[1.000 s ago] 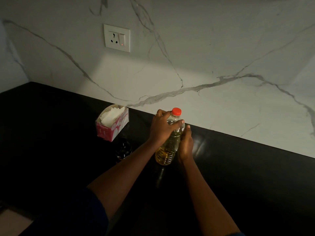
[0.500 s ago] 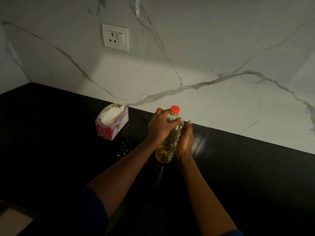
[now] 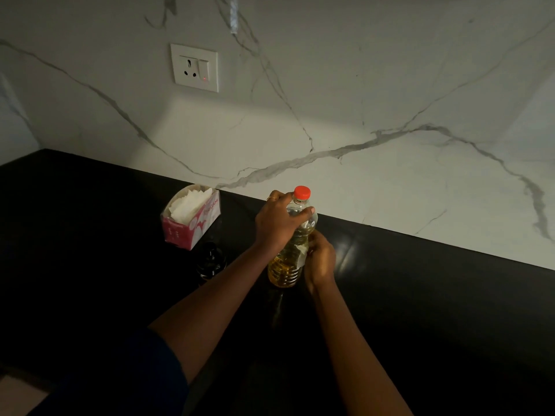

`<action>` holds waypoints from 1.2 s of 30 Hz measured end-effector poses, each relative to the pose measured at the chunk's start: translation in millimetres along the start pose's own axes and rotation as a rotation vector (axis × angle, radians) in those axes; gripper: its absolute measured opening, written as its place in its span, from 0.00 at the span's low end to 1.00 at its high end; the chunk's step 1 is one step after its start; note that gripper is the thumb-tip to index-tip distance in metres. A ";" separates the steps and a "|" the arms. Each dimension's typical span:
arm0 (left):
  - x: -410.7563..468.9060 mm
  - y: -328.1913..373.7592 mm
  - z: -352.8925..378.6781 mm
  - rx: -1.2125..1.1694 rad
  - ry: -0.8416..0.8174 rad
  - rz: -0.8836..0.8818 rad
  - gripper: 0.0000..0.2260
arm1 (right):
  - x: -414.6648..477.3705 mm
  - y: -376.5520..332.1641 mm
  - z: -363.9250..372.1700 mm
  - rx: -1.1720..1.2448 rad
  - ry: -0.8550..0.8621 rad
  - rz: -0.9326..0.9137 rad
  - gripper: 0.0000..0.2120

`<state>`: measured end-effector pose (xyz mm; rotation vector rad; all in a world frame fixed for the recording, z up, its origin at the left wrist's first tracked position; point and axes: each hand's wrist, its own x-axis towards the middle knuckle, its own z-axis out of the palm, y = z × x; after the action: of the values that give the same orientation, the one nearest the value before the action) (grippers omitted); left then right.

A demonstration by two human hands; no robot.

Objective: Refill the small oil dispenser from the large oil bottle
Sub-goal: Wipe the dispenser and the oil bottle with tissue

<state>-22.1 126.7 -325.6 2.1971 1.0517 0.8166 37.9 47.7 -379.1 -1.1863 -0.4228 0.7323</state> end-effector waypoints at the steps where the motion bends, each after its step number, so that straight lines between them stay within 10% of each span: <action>1: -0.2 -0.2 -0.4 0.000 -0.004 -0.001 0.24 | 2.4 -4.0 0.9 -0.006 -0.014 -0.008 0.14; 19: -1.9 -0.3 -2.1 0.004 -0.019 -0.005 0.24 | 14.0 4.7 -10.4 -0.340 0.349 0.099 0.11; 26: -0.9 -1.0 -3.0 0.002 -0.034 -0.018 0.25 | 11.3 -14.3 2.2 -0.529 0.094 -0.095 0.11; 36: -0.9 -0.2 -1.9 0.007 -0.030 -0.010 0.24 | 18.6 17.5 -29.8 -0.796 0.087 0.099 0.08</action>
<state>-24.0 126.5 -324.7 2.2013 1.0511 0.7749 65.3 44.0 -407.0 -1.9884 -0.6122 0.6032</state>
